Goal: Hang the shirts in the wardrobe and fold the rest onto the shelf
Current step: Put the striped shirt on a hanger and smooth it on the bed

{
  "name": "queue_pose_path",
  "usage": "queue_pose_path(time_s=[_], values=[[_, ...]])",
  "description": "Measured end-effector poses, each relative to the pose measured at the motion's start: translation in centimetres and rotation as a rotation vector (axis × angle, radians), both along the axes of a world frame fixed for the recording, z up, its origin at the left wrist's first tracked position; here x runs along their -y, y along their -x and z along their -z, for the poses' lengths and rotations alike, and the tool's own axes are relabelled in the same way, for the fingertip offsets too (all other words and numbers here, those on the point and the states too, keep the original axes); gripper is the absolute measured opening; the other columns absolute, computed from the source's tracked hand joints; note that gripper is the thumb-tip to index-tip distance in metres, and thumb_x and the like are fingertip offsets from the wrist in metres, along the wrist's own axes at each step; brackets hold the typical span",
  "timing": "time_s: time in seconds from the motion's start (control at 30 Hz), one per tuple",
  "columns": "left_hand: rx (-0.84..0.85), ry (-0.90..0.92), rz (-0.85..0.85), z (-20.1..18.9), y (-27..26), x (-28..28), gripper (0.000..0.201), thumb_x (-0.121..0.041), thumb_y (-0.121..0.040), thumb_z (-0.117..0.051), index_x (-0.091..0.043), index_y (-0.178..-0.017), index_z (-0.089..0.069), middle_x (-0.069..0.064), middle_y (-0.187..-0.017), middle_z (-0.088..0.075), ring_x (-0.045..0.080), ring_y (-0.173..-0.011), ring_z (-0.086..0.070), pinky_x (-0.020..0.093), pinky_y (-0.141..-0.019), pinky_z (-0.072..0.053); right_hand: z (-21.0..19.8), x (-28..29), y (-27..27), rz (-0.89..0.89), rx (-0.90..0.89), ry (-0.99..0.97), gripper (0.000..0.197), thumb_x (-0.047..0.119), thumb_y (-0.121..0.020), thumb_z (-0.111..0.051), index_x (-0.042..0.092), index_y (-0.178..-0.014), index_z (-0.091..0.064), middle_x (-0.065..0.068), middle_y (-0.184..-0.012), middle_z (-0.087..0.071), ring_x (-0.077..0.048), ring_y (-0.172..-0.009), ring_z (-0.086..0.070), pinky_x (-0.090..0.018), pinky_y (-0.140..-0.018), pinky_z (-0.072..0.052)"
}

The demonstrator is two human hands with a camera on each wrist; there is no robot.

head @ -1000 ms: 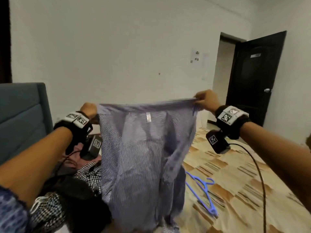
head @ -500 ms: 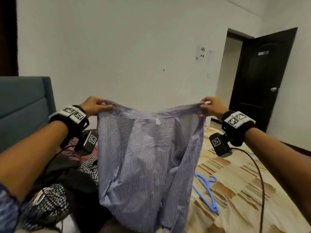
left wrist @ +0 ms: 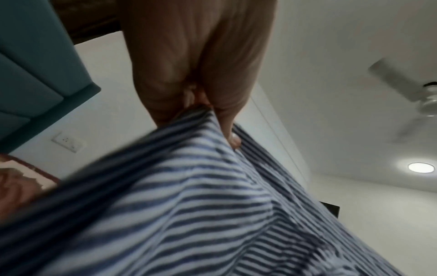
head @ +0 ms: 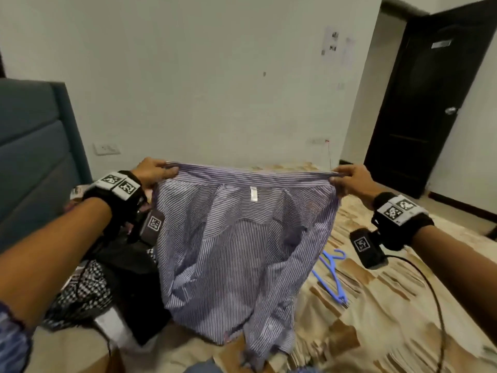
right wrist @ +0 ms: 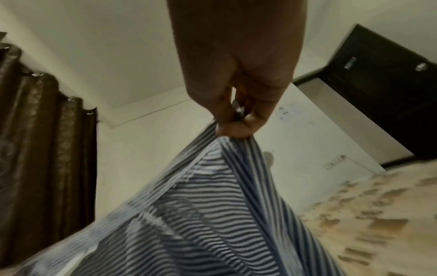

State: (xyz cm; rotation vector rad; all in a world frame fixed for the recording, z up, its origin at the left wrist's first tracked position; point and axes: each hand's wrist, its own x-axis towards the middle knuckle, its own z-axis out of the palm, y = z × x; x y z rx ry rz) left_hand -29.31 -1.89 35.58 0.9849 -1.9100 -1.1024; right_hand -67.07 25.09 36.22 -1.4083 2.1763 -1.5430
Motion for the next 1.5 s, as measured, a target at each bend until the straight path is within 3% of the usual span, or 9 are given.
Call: queue_pose_path(time_s=[0.1, 0.23, 0.4, 0.57, 0.8, 0.9, 1.0, 1.17, 1.5], values=[[0.147, -0.004, 0.021, 4.1, 0.7, 0.1, 0.030, -0.032, -0.075, -0.077, -0.009, -0.089, -0.066, 0.002, -0.075, -0.063, 0.016, -0.079, -0.055, 0.028, -0.080, -0.041, 3.8, -1.2, 0.3, -0.044, 0.123, -0.054, 0.005, -0.006, -0.085, -0.060, -0.002, -0.088, -0.062, -0.008, -0.056, -0.051, -0.012, -0.040, -0.046, -0.016, -0.038, -0.040], [0.240, -0.028, -0.012, 10.0, 4.0, -0.1, 0.013, -0.007, -0.086, -0.065, -0.008, -0.099, -0.061, -0.010, -0.062, -0.063, 0.000, -0.064, -0.058, 0.014, -0.063, -0.042, 11.5, -0.7, 2.5, 0.030, 0.179, -0.190, 0.012, -0.005, -0.084, -0.062, 0.003, -0.074, -0.061, -0.008, -0.056, -0.050, -0.017, -0.043, -0.045, -0.022, -0.043, -0.039], [0.498, -0.087, -0.044, 18.6, 9.0, 1.0, 0.047, -0.026, -0.083, -0.070, 0.005, -0.117, -0.060, 0.018, -0.124, -0.057, 0.032, -0.116, -0.053, 0.040, -0.096, -0.041, 24.1, 1.0, 8.6, 0.089, 0.054, -0.768, 0.017, 0.007, -0.082, -0.053, 0.017, -0.095, -0.059, -0.009, -0.091, -0.063, -0.027, -0.083, -0.062, -0.046, -0.085, -0.053], [0.621, -0.139, -0.003, 24.8, 12.5, 3.9, 0.054, -0.024, -0.085, -0.067, 0.004, -0.129, -0.052, 0.020, -0.139, -0.046, 0.036, -0.127, -0.044, 0.045, -0.105, -0.036, 29.2, 2.6, 11.8, 0.288, -0.268, -1.039, 0.029, 0.025, -0.094, -0.051, 0.011, -0.117, -0.063, -0.009, -0.111, -0.063, -0.026, -0.101, -0.061, -0.026, -0.074, -0.044], [0.586, -0.330, 0.045, 27.0, 12.0, 6.0, 0.035, -0.044, -0.068, -0.079, -0.012, -0.079, -0.070, 0.010, -0.115, -0.062, 0.026, -0.113, -0.054, 0.039, -0.096, -0.042, 35.6, 4.6, 14.3, 0.314, -0.210, -1.004, 0.030, 0.017, -0.095, -0.048, -0.001, -0.117, -0.059, -0.021, -0.120, -0.059, -0.034, -0.109, -0.057, -0.038, -0.092, -0.047], [0.698, -0.420, 0.117, 26.8, 10.9, 5.7, 0.065, -0.069, -0.062, -0.068, -0.006, -0.076, -0.061, 0.010, -0.095, -0.062, 0.024, -0.090, -0.057, 0.035, -0.080, -0.043, 33.2, 4.9, 13.3, 0.374, 0.030, -0.897, 0.018, 0.012, -0.092, -0.053, -0.001, -0.102, -0.061, -0.020, -0.097, -0.060, -0.024, -0.087, -0.063, -0.026, -0.070, -0.052], [0.758, -0.443, 0.232, 26.0, 10.4, 4.4, 0.107, -0.087, -0.042, -0.058, -0.006, -0.111, -0.059, 0.010, -0.118, -0.058, 0.026, -0.111, -0.052, 0.040, -0.094, -0.043, 30.4, 4.9, 12.5, 0.402, 0.320, -0.556, 0.017, 0.010, -0.089, -0.059, -0.003, -0.100, -0.054, -0.013, -0.068, -0.054, -0.008, -0.039, -0.050, -0.016, -0.037, -0.035], [0.532, -0.277, 0.156, 20.6, 10.9, 0.6, 0.076, -0.044, -0.084, -0.059, 0.000, -0.142, -0.034, 0.013, -0.151, -0.029, 0.030, -0.138, -0.029, 0.036, -0.108, -0.026, 20.9, 2.6, 7.8, 0.041, 0.481, -0.232, 0.025, 0.034, -0.097, -0.045, 0.014, -0.091, -0.059, 0.003, -0.050, -0.033, -0.003, -0.033, -0.024, -0.012, -0.033, -0.019], [0.228, 0.021, -0.037, 10.4, 9.1, -3.6, 0.025, -0.022, -0.087, -0.066, 0.001, -0.097, -0.066, 0.012, -0.093, -0.061, 0.020, -0.089, -0.055, 0.031, -0.074, -0.040, 7.2, -7.7, -1.0, -0.349, 0.258, -0.540, 0.041, 0.037, -0.095, -0.038, 0.006, -0.096, -0.065, 0.000, -0.053, -0.023, -0.011, -0.042, -0.017, -0.018, -0.036, -0.016]])
